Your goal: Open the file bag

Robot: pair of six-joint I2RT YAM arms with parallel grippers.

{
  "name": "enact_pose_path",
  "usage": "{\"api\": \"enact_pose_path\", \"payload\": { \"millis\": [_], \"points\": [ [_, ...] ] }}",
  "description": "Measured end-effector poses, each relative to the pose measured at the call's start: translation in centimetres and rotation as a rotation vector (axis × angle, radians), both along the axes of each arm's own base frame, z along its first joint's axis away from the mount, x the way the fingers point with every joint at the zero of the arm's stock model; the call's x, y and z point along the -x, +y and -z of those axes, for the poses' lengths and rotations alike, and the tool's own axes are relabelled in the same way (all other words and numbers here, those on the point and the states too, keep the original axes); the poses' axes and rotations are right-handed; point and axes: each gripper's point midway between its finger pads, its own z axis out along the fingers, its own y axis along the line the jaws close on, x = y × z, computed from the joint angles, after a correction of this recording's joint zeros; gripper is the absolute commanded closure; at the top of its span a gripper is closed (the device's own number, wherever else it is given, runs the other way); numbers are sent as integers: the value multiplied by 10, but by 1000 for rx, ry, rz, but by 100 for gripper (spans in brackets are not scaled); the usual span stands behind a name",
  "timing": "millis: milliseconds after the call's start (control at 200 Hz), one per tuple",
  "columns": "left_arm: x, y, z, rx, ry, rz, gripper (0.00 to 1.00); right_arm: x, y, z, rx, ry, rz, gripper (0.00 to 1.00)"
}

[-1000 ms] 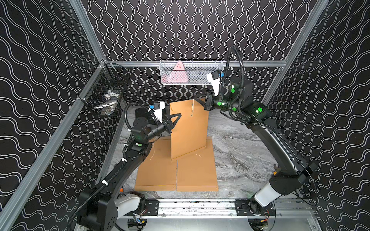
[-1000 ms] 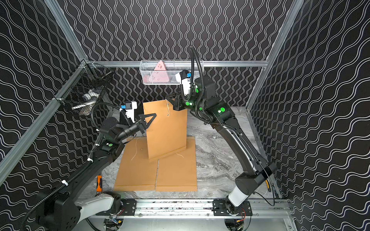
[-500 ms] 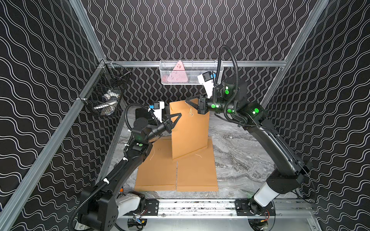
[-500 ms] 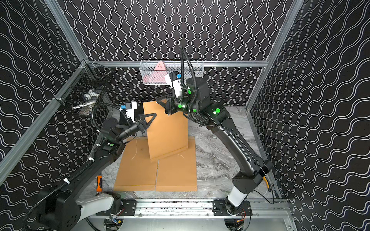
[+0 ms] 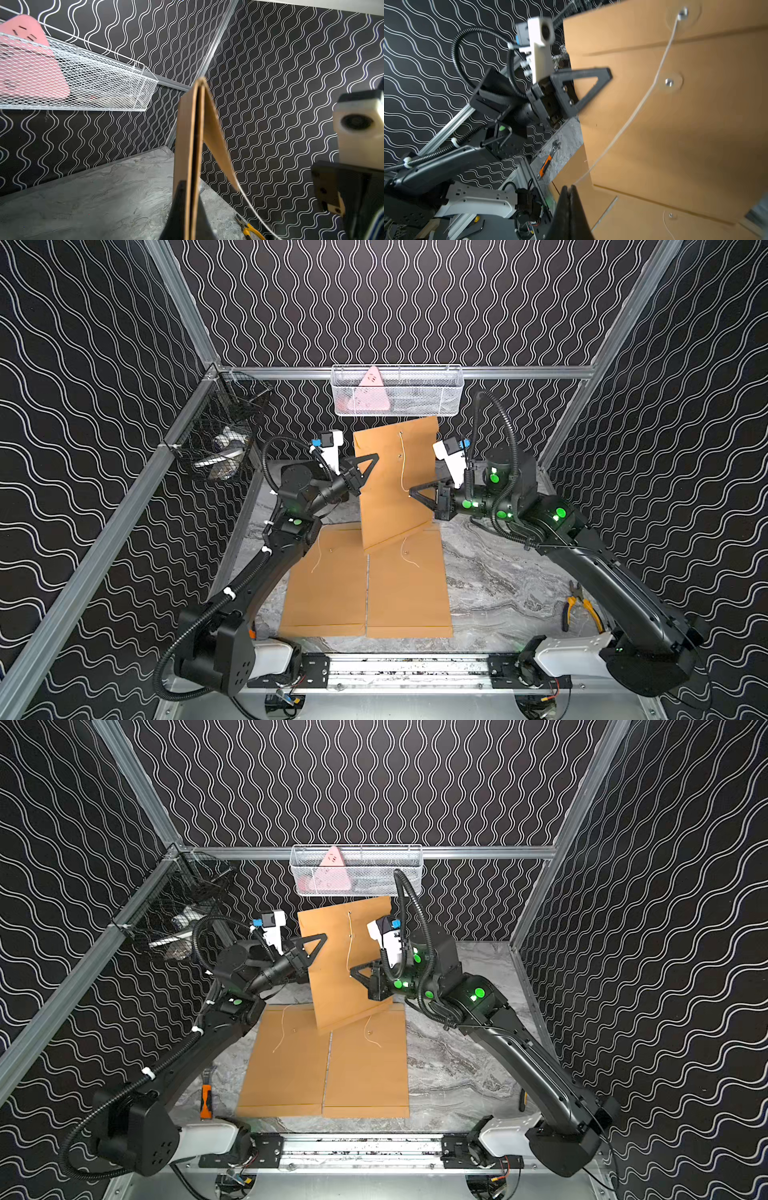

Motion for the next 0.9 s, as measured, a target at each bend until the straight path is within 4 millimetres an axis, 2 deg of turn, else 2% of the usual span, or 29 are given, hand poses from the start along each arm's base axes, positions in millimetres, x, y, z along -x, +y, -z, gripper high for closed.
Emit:
{"api": "enact_pose_path", "payload": {
  "millis": [170,265,365,480,606,776,901],
  "points": [
    [-9,-2,-13,-10,-40,-4,100,6,-16,47,60,72,53,62],
    [-6,-4,-23,-12,-71,10,100,8,-27,67,93,85,93,53],
    [0,-6,-32,-25,-114,29,100,4,-39,77,110,77,146,45],
    [12,-4,-41,-31,-147,37,100,-9,-51,75,99,55,201,39],
    [30,-4,-49,-41,-187,56,100,-34,-71,66,61,23,277,35],
    [45,-5,-43,-49,-186,86,100,-69,-106,57,-16,-14,361,30],
    [53,-6,-38,-47,-177,114,100,-84,-110,45,-72,-54,349,29]
  ]
}}
